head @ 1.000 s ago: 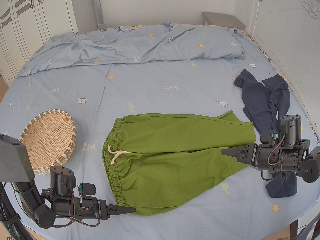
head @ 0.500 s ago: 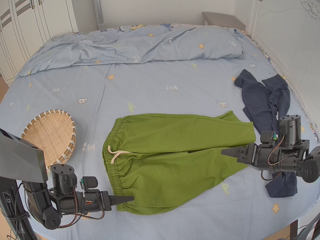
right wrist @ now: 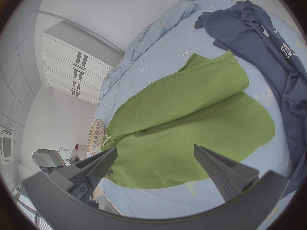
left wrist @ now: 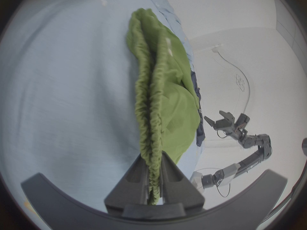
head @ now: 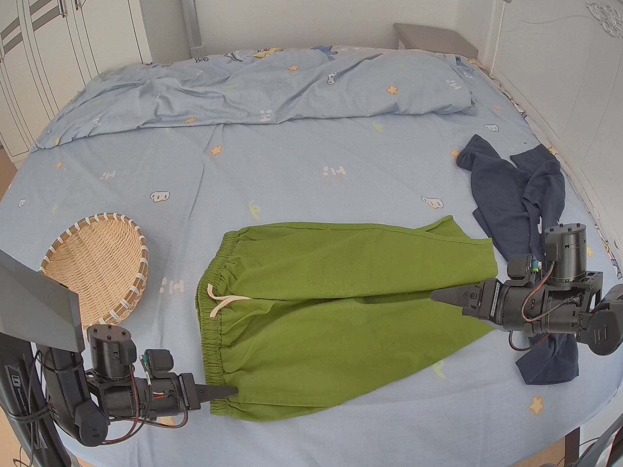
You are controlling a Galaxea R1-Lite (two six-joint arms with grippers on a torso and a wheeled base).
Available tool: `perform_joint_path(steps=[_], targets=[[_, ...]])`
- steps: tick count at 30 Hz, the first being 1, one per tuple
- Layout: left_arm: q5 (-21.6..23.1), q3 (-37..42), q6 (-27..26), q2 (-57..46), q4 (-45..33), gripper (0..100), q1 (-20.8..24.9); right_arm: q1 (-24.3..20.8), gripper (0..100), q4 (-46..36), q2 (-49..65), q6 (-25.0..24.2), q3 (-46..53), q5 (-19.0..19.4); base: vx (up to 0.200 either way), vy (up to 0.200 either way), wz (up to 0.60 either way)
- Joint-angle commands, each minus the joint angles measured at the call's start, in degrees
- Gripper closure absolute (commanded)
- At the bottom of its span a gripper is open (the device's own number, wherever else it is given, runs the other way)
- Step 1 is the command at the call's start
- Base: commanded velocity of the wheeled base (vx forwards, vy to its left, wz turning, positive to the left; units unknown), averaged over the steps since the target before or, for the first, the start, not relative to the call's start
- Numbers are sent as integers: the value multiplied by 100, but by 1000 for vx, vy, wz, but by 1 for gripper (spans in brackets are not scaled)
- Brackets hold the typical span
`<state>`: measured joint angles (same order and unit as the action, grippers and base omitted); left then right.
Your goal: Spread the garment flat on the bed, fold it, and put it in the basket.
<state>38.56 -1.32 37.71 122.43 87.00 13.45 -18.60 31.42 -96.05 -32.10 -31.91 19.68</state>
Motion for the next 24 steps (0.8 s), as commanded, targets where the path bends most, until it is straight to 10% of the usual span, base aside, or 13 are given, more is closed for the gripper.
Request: perform_joint_path(steps=[1, 24], targets=[[3, 123, -9, -474, -421, 100, -677, 23, 0, -4, -10, 142, 10, 1, 0, 0, 0], [20, 105, -158, -1169, -1388, 100, -1643, 190, 0, 1508, -1794, 503, 564, -43, 0, 0, 0]])
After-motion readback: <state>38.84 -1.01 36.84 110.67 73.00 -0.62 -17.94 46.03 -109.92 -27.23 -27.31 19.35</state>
